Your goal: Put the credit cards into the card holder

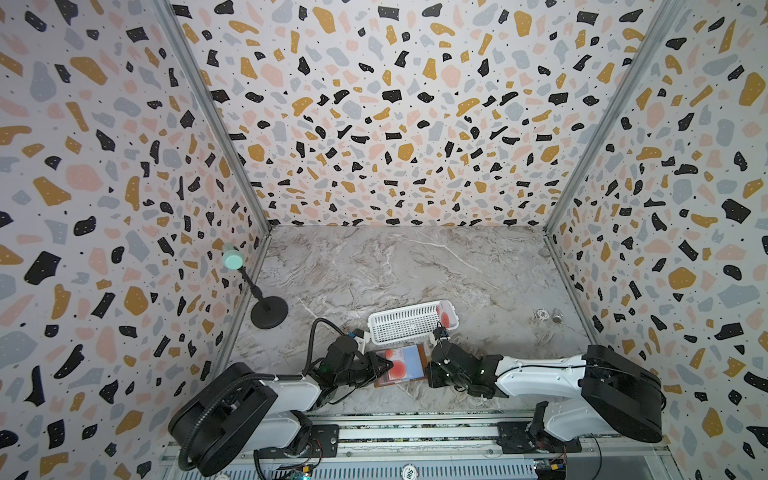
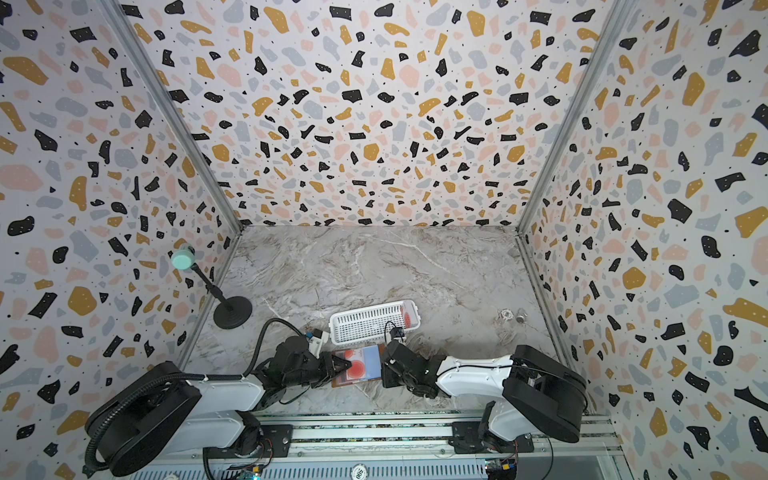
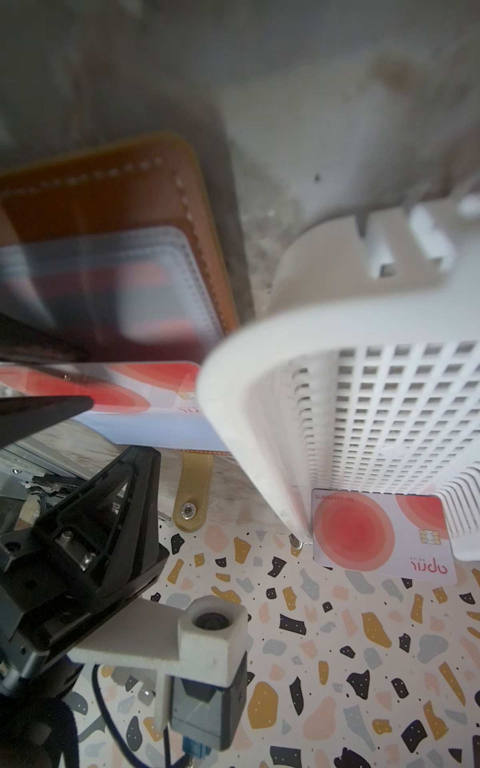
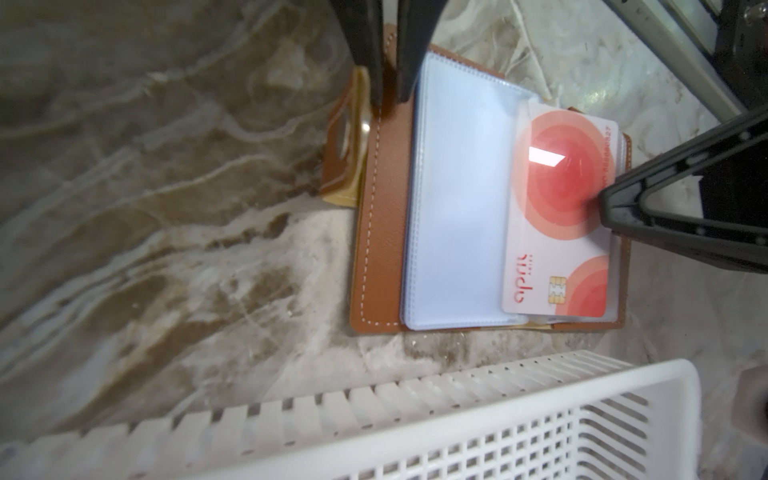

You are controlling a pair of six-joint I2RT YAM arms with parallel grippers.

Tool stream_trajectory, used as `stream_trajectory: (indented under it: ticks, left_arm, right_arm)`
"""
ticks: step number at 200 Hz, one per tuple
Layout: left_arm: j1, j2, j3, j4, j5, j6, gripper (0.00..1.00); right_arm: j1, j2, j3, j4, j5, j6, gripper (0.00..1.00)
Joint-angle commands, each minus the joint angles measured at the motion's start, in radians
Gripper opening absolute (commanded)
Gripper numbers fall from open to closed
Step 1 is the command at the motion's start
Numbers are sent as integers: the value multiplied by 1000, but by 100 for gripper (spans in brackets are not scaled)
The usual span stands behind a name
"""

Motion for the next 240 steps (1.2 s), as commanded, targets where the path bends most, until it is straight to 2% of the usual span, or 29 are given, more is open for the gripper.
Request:
stream_trajectory:
  ticks: [1, 45, 85, 158, 240]
  left_arm:
    - [-7, -39, 49, -139, -39, 45, 22]
    - [-23, -77, 125, -388, -93, 100, 30]
    - [-45, -89, 156, -479, -125, 105, 34]
    - [-104, -47, 208, -469, -152, 76, 37]
    - [-113, -15, 241, -467, -166, 83, 37]
  right_arm:
    - [9, 7, -32, -40, 11, 17, 11]
    - [9, 12, -38, -23, 17, 3, 11]
    - [12, 17, -38, -10, 22, -7, 11]
    - [17, 23, -49, 29, 14, -17, 11]
    - [20, 26, -50, 45, 7, -22, 10]
